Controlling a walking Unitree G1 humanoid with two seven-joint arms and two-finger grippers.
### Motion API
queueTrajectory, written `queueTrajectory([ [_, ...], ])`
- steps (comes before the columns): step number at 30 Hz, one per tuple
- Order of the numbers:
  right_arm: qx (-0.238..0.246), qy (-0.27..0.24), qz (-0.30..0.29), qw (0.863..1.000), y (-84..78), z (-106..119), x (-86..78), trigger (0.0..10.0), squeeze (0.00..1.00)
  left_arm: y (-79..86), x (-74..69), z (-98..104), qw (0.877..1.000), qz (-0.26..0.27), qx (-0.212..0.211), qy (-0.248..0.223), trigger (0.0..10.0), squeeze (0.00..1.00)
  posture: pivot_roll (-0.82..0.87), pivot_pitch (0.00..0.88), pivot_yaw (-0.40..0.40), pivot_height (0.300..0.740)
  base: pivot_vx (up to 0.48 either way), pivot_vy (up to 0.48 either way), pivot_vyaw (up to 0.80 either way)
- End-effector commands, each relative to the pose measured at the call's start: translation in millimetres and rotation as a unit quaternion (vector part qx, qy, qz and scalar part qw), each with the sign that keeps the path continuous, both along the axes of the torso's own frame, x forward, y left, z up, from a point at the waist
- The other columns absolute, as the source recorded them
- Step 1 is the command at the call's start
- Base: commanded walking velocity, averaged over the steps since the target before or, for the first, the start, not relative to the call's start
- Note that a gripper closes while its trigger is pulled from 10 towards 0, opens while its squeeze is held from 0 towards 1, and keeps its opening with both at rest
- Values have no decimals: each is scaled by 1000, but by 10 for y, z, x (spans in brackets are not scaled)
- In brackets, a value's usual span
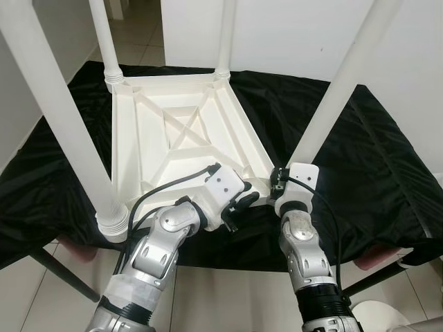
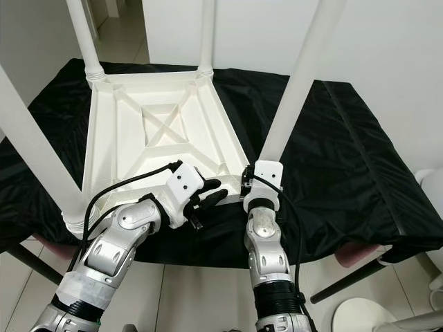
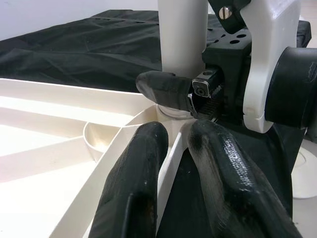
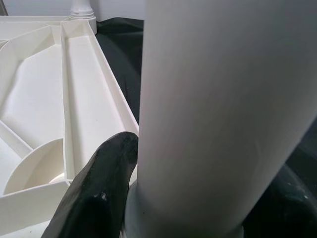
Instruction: Building children table
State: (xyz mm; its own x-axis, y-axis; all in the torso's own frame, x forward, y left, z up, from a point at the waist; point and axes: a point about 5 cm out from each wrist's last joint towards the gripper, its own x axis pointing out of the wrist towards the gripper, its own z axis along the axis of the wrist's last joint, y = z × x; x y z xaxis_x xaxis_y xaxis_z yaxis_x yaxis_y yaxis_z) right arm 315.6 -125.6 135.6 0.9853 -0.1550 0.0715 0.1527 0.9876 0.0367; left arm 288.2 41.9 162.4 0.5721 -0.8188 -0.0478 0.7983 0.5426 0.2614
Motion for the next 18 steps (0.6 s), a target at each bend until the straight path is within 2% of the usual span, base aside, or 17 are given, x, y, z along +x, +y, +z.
queueTrajectory([
  [1,16,-8,9,1000,0,24,-25,10000,1000,22,12,-13,999,32,0,-2,10000,0,22,65,-43,740,0,0,0],
  [8,25,-32,38,998,21,103,-44,10000,1000,30,14,-9,999,36,-1,-2,10000,0,21,68,-46,740,0,0,0],
  [12,15,-38,68,997,-38,122,-63,10000,1000,34,18,-6,999,38,-2,-3,10000,0,19,67,-46,740,0,0,0],
  [13,10,-39,92,995,-72,122,-71,10000,1000,36,22,-5,999,38,-2,-3,10000,0,17,66,-43,740,0,0,0],
  [15,10,-39,92,995,-72,122,-71,10000,1000,36,22,-5,999,38,-2,-3,10000,0,17,66,-43,740,0,0,0],
  [16,6,-36,115,993,-107,116,-73,10000,1000,36,26,-2,999,39,-2,-4,10000,0,16,65,-41,740,0,0,0],
  [17,-2,-34,139,990,-153,116,-68,10000,918,36,30,1,999,38,-2,-4,10000,0,16,65,-41,740,0,0,0],
  [18,-2,-34,139,990,-153,116,-68,10000,918,36,30,1,999,38,-2,-4,10000,0,16,65,-41,740,0,0,0],
])
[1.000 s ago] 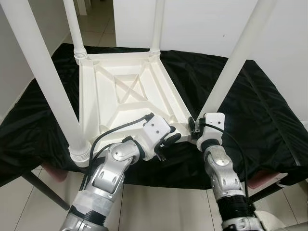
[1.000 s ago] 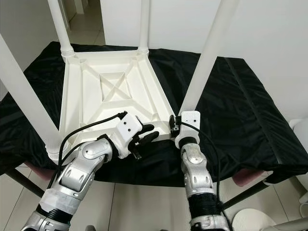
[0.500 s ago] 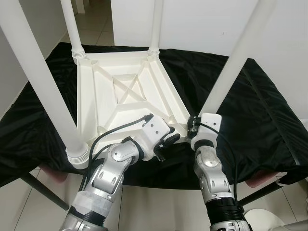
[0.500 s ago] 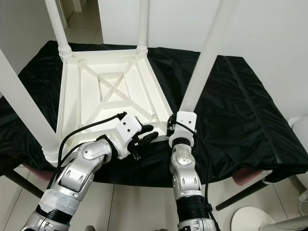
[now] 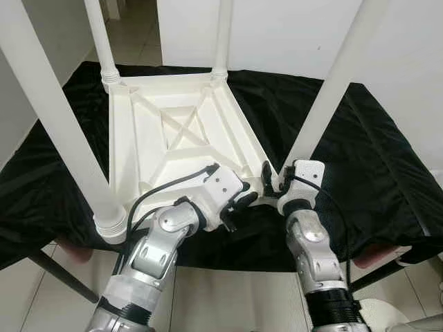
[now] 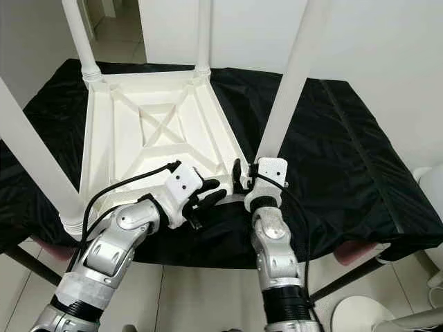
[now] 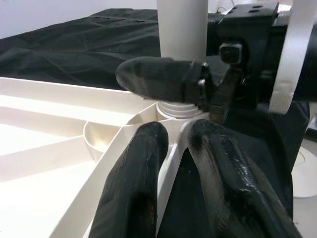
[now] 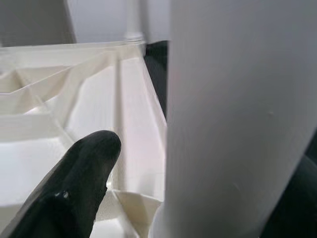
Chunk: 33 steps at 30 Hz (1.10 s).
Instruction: Building children table
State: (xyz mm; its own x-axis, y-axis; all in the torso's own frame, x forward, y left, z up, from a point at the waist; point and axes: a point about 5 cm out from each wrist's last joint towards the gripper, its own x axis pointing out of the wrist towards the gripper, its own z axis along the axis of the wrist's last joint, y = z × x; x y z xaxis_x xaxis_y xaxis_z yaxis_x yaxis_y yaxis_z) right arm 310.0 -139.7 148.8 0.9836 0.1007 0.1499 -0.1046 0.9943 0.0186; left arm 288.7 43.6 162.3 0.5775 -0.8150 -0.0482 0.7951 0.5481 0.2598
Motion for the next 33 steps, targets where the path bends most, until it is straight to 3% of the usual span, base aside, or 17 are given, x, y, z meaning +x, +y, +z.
queueTrajectory([
  [1,-2,7,28,1000,-55,-10,-2,10000,486,19,30,4,999,35,-1,-5,10000,0,13,65,-37,740,0,0,0],
  [2,-19,4,53,998,-111,9,17,10000,0,17,35,8,999,34,-1,-6,10000,0,12,64,-36,740,0,0,0],
  [9,-69,13,122,990,-271,9,80,10000,0,21,55,24,999,33,2,-9,10000,0,18,57,-31,740,0,0,0],
  [18,-96,29,181,978,-375,-28,157,10000,0,25,70,38,999,34,2,-12,10000,0,23,53,-28,740,0,0,0],
  [31,-109,39,199,973,-447,-28,277,9765,0,26,83,53,999,34,4,-15,10000,0,33,50,-30,740,0,0,0],
  [33,-114,47,209,970,-460,-55,293,3176,0,31,84,56,999,35,4,-16,10000,0,34,51,-34,740,0,0,0],
])
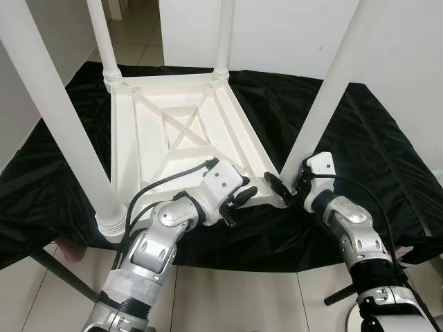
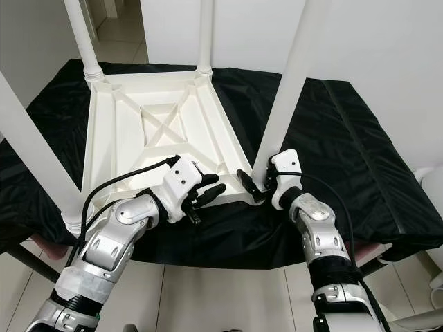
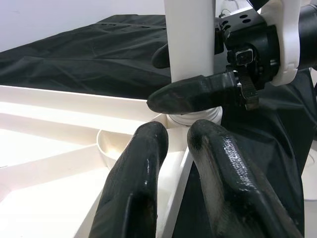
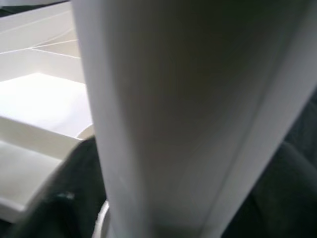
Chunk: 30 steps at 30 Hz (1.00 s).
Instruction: Building children table
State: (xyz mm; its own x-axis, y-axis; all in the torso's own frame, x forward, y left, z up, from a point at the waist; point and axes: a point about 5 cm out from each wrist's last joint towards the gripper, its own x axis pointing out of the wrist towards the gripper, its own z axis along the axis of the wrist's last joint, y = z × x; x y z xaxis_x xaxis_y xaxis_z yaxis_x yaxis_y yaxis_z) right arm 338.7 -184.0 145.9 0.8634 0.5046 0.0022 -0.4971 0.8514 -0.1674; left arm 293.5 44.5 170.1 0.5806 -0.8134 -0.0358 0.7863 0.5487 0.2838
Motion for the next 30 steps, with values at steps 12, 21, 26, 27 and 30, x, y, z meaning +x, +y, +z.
queueTrajectory([
  [12,-1,24,6,1000,-57,-140,-11,4706,0,4,20,-30,1000,31,-1,-2,10000,0,28,47,-35,740,0,0,0],
  [21,22,25,-12,999,-5,-155,-31,10000,0,-4,13,-36,1000,29,-1,-1,10000,0,21,43,-38,740,0,0,0],
  [26,34,19,-60,997,25,-145,-24,10000,0,-21,6,-43,1000,26,-2,0,10000,0,20,40,-41,740,0,0,0],
  [27,34,19,-60,997,25,-145,-24,10000,0,-21,6,-43,1000,26,-2,0,10000,0,20,40,-41,740,0,0,0],
  [30,60,18,-140,988,89,-140,-36,10000,0,-24,0,-49,1000,26,-2,1,10000,0,22,38,-46,740,0,0,0],
])
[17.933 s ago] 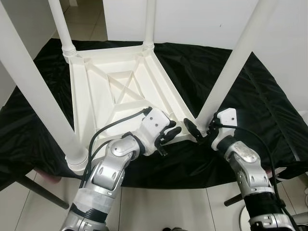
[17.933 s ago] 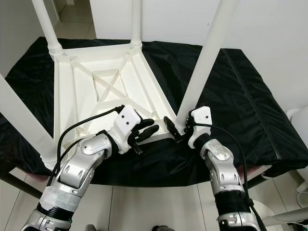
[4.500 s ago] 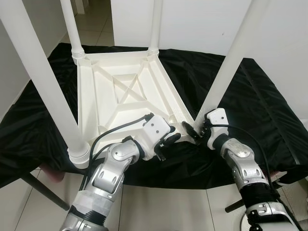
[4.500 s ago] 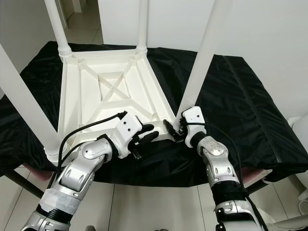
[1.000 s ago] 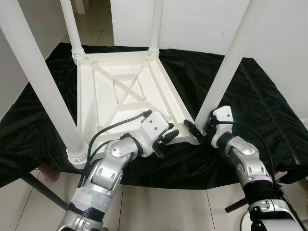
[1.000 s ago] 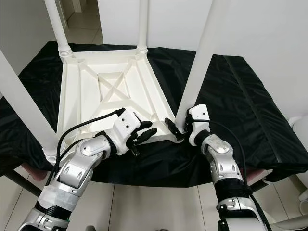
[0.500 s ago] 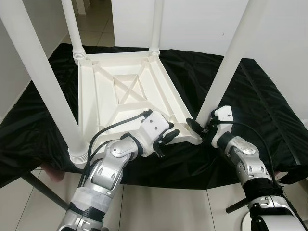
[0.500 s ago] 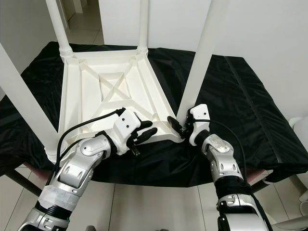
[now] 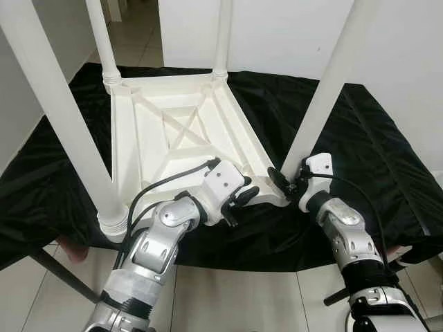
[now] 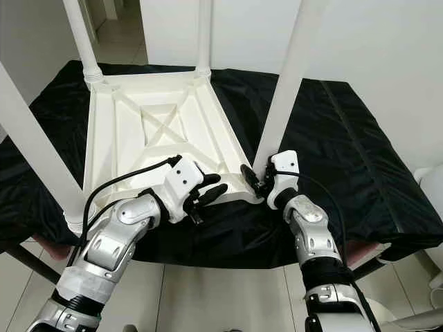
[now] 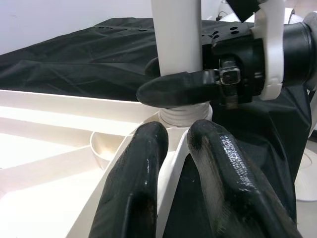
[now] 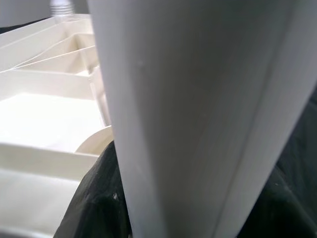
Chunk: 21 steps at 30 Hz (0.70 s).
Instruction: Building children table
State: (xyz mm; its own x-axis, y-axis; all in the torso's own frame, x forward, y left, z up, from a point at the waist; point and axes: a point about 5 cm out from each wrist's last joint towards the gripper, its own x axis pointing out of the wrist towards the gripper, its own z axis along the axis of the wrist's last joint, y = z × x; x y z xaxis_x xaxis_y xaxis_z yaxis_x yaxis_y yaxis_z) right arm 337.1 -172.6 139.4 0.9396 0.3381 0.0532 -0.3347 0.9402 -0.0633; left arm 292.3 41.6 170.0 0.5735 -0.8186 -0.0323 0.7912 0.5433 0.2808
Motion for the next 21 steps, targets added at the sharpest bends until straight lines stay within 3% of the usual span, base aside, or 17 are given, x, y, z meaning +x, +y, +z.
queueTrajectory([
  [1,3,22,-50,999,-25,-75,-21,10000,0,5,11,-48,1000,30,0,0,10000,0,22,38,-46,740,0,0,0],
  [3,16,24,-77,997,-9,-78,-32,10000,0,6,9,-49,1000,30,0,1,10000,0,23,40,-47,740,0,0,0],
  [5,29,22,-117,992,109,-103,-97,10000,0,4,-5,-60,1000,29,0,2,10000,0,24,39,-49,740,0,0,0],
  [10,32,17,-143,989,222,-121,-157,10000,0,0,-13,-74,1000,29,1,4,10000,0,23,40,-50,740,0,0,0],
  [14,72,23,-209,975,397,-137,-238,10000,0,-10,-19,-96,1000,27,10,0,10000,0,20,37,-53,740,0,0,0],
  [15,72,23,-209,975,397,-137,-238,10000,0,-10,-19,-96,1000,27,10,0,10000,0,20,37,-53,740,0,0,0],
  [18,90,12,-198,976,626,-50,-254,10000,0,-34,-23,-97,1000,23,7,2,10000,0,12,36,-51,740,0,0,0],
  [21,86,13,-201,976,622,-34,-263,10000,0,-48,-28,-101,1000,21,8,2,10000,0,11,33,-52,740,0,0,0],
])
